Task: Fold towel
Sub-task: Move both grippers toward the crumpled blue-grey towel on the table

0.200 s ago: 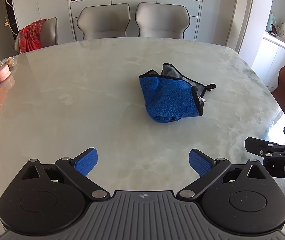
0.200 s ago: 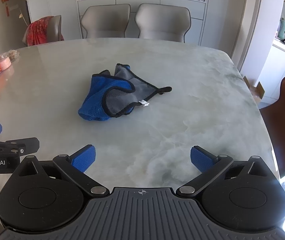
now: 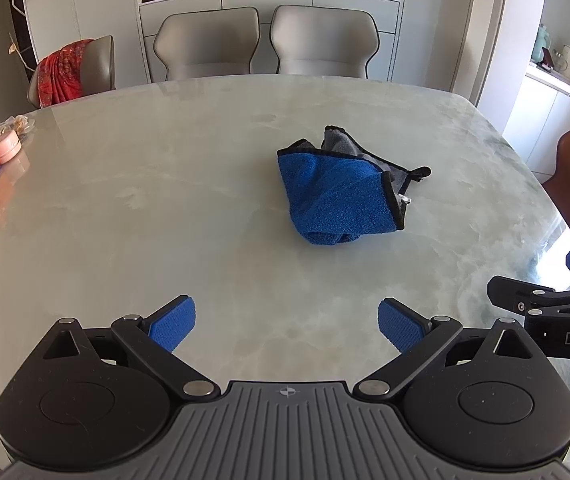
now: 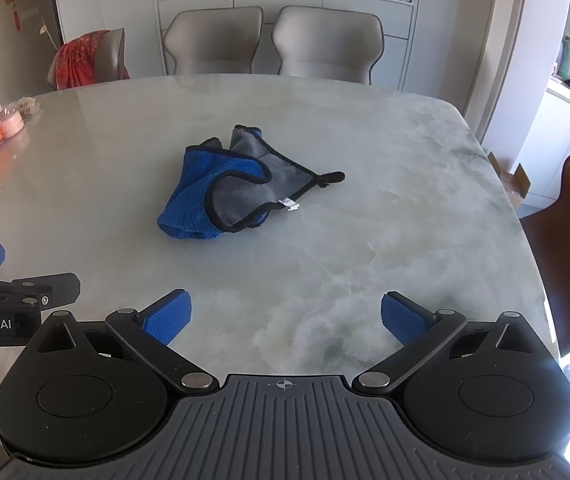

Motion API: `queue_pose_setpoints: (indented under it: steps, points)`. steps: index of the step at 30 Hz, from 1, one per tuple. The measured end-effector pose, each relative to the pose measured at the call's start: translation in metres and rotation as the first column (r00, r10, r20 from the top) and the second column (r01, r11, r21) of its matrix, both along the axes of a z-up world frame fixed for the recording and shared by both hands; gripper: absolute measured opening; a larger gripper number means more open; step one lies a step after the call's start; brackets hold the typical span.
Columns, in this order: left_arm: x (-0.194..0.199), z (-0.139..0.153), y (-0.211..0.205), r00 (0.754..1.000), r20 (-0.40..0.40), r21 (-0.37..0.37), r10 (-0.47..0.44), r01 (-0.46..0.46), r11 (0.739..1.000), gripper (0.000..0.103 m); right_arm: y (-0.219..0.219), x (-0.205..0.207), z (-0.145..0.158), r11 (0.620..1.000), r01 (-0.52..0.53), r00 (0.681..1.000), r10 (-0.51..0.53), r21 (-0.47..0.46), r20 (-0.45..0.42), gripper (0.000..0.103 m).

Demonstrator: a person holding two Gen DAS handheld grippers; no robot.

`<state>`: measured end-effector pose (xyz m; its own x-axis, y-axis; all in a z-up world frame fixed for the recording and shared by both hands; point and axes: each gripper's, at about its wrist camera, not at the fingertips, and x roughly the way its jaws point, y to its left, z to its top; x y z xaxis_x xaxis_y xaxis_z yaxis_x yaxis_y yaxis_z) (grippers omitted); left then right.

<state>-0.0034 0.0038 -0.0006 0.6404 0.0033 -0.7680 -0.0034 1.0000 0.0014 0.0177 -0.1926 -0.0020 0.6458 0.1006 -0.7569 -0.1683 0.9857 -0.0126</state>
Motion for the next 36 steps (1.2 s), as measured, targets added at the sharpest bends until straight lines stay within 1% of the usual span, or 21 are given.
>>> queue_pose_setpoints:
  steps: [1,7,13,19,28,36]
  points:
    - [0.0,0.0,0.0,1.0,-0.001,0.0,0.001,-0.001,1.0,0.1,0.003,0.001,-0.002,1.0,-0.001,1.0,0.001,-0.013,0.003,0.102]
    - [0.0,0.002,-0.006,1.0,-0.005,-0.002,0.002,-0.002,1.0,0.1,-0.001,0.002,-0.005,1.0,-0.003,1.0,0.003,-0.015,0.007,0.102]
    - [0.001,0.002,-0.01,1.0,-0.014,-0.004,0.004,-0.004,1.0,0.1,-0.004,-0.001,0.003,0.999,-0.043,0.999,0.043,-0.012,0.021,0.102]
    - [0.005,0.002,-0.011,1.0,-0.022,-0.004,0.004,-0.004,1.0,0.1,-0.003,0.0,0.0,0.998,-0.055,0.998,0.055,-0.016,0.02,0.103]
    - [0.015,0.0,-0.007,0.999,-0.039,-0.003,0.003,-0.003,1.0,0.1,-0.004,0.007,-0.002,0.998,-0.055,0.998,0.055,-0.019,0.006,0.102]
    - [0.026,-0.003,-0.003,0.999,-0.048,-0.005,-0.004,0.004,1.0,0.1,-0.008,0.02,-0.006,0.999,-0.042,0.999,0.042,0.004,0.001,0.102]
